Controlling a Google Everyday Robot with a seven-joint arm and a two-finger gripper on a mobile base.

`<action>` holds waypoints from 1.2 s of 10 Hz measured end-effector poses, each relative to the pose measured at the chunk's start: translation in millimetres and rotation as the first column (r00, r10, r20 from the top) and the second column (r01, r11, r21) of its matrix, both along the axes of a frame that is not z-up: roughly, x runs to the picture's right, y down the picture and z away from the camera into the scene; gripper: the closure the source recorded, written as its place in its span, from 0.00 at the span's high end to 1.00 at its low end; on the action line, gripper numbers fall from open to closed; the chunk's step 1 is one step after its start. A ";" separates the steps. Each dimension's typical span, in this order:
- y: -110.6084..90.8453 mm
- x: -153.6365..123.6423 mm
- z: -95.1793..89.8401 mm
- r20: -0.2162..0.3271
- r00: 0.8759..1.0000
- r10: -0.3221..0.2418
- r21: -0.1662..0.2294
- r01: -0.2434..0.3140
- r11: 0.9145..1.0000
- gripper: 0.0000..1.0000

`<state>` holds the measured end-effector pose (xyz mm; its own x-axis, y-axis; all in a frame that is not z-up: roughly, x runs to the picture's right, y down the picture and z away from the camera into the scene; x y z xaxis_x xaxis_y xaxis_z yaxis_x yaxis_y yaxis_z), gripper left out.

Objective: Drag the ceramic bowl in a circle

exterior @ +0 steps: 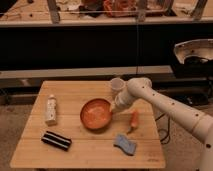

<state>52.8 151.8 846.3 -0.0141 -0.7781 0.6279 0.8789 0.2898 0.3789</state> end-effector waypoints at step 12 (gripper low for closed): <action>23.2 -129.2 4.9 0.117 0.970 -0.212 -0.043 0.218 0.975 0.00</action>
<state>-76.4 175.0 851.2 -0.2495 -0.7136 0.6546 0.8762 0.1214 0.4664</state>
